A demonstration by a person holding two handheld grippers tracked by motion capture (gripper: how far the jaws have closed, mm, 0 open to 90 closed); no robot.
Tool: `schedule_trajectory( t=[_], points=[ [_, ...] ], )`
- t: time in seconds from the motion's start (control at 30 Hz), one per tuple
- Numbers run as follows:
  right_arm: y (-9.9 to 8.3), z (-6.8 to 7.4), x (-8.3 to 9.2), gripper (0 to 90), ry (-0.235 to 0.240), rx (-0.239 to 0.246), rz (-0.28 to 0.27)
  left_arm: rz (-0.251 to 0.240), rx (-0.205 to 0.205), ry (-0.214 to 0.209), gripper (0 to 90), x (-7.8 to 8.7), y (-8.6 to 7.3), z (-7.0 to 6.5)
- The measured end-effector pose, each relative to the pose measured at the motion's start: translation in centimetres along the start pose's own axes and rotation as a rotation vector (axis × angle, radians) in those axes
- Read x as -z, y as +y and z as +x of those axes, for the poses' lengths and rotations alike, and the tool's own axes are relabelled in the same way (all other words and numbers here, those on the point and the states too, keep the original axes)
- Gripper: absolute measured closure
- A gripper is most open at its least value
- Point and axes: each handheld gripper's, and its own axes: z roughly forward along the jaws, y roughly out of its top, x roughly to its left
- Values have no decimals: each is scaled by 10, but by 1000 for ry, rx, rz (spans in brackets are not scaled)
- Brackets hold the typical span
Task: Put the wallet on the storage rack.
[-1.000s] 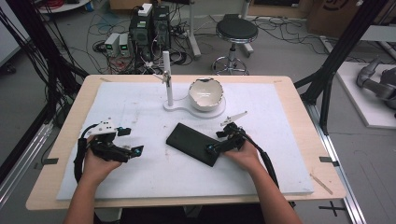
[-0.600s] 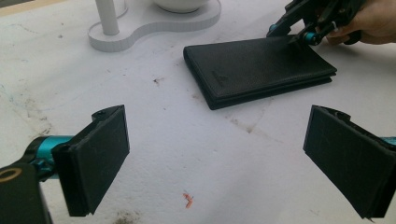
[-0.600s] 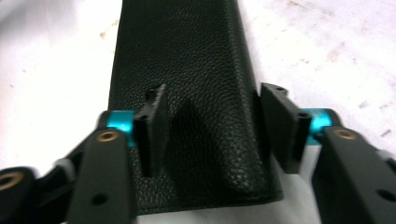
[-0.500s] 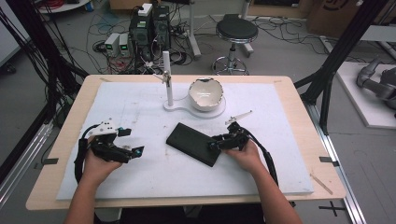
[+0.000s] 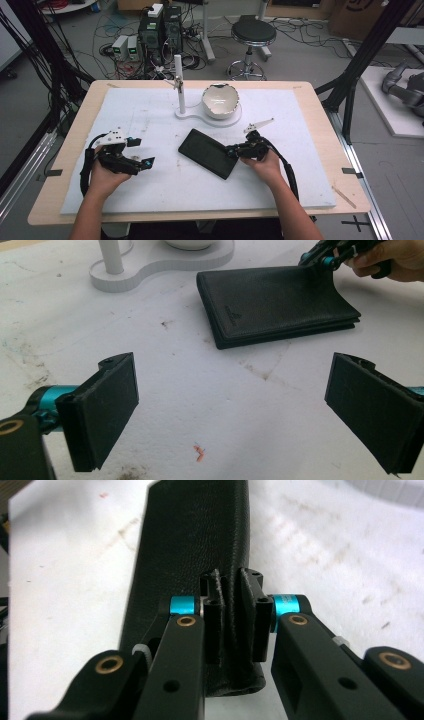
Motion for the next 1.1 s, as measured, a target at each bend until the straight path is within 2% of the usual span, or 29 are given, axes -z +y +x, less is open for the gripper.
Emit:
schedule_trajectory(
  t=[0.03, 0.13, 0.4, 0.57, 0.6, 0.63, 0.67, 0.7, 0.77, 0.83, 0.9, 0.93, 0.97, 1.0, 1.03, 1.07, 1.1],
  points=[
    [3, 6, 7, 834, 1, 28, -15, -4, 0, -2, 70, 0, 0, 0],
    [5, 12, 16, 837, -3, 70, -38, -8, 0, -11, 69, -1, 0, 0],
    [8, 25, 39, 841, 5, 145, -80, -24, 2, -50, 70, -7, 5, -2],
    [13, 36, 50, 841, 29, 207, -108, -28, 3, -89, 70, -17, 12, -5],
    [13, 36, 50, 841, 29, 207, -108, -28, 3, -89, 70, -17, 12, -5],
    [14, 38, 52, 841, 29, 227, -118, -24, -4, -97, 70, -20, 15, -7],
    [18, 45, 57, 841, 49, 255, -120, -31, -6, -106, 70, -22, 17, -8],
    [19, 47, 58, 840, 51, 279, -127, -32, -7, -124, 77, -26, 19, -9],
    [21, 51, 60, 840, 63, 282, -120, -30, -11, -132, 79, -28, 21, -10],
    [26, 61, 63, 841, 83, 331, -127, -38, -19, -163, 79, -33, 27, -14],
    [28, 64, 63, 840, 92, 343, -125, -37, -24, -167, 79, -35, 29, -15],
    [31, 69, 61, 840, 106, 366, -119, -42, -23, -191, 79, -38, 31, -18],
    [31, 69, 61, 840, 106, 366, -119, -42, -23, -191, 80, -38, 31, -18],
    [33, 73, 58, 840, 121, 381, -120, -44, -25, -216, 90, -40, 33, -19],
    [33, 73, 58, 840, 121, 381, -120, -44, -25, -216, 107, -40, 33, -19],
    [34, 74, 57, 840, 126, 387, -120, -47, -26, -233, 107, -41, 33, -19],
    [34, 76, 53, 840, 154, 397, -116, -48, -31, -249, 223, -42, 33, -19]
  ],
)
